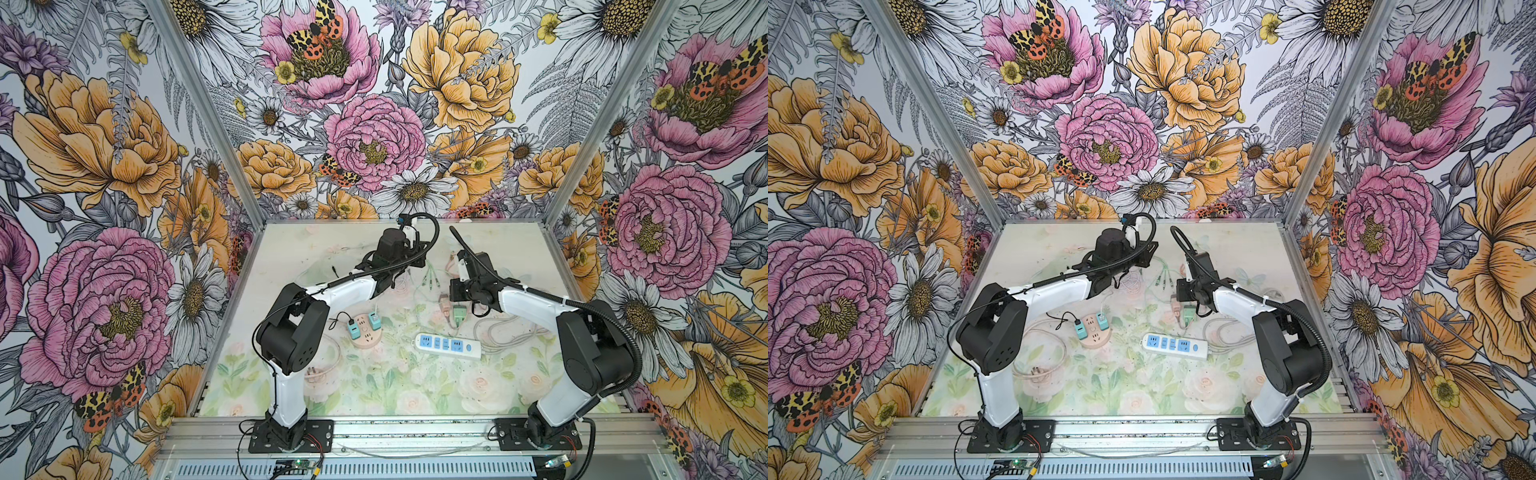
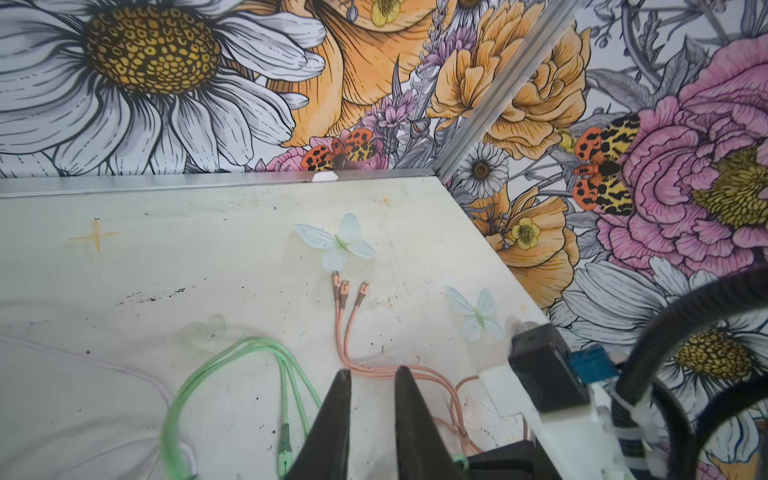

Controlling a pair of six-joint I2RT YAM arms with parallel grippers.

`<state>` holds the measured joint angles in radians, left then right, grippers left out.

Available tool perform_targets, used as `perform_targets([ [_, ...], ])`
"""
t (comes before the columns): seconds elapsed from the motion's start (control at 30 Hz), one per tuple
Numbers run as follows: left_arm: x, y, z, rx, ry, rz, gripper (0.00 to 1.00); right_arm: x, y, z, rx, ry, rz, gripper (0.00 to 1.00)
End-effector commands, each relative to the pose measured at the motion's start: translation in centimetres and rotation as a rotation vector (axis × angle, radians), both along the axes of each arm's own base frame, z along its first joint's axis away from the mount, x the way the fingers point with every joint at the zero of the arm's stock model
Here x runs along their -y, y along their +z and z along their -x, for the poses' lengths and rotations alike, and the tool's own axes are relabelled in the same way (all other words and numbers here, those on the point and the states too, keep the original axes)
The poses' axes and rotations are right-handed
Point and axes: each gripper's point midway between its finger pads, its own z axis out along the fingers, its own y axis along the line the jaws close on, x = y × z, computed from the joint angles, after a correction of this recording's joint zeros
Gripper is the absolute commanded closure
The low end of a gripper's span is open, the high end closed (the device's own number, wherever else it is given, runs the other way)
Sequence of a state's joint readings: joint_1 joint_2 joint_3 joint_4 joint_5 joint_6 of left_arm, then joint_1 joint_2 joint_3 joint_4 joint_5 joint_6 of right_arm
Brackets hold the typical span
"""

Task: Insert plugs into power strip
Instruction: Pick up the power cord from the top-center of the table.

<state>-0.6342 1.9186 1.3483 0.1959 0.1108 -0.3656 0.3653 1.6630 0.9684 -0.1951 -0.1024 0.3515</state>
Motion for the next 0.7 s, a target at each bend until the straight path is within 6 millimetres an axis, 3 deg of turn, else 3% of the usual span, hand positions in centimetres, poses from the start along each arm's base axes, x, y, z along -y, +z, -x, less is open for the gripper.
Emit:
perform_targets([
  [0.0, -0.6, -4.8, 0.0, -0.107, 0.015, -0.118, 0.78, -0.1, 1.7, -1.2, 0.050, -0.020, -0.016, 1.00],
  [0.13, -0.6, -6.9, 0.1, -0.167, 0.033, -0.142, 0.78, 0.1, 2.6, -0.8, 0.069, -0.025, -0.023, 1.00],
  [0.3, -1.4, -8.2, 0.9, -0.215, 0.051, -0.163, 0.78, 0.7, 3.3, -1.2, 0.102, -0.035, 0.007, 1.00],
  [0.67, -5.1, -8.7, 3.2, -0.277, 0.132, -0.213, 0.76, 1.9, 7.8, -4.1, 0.228, -0.120, 0.012, 1.00],
])
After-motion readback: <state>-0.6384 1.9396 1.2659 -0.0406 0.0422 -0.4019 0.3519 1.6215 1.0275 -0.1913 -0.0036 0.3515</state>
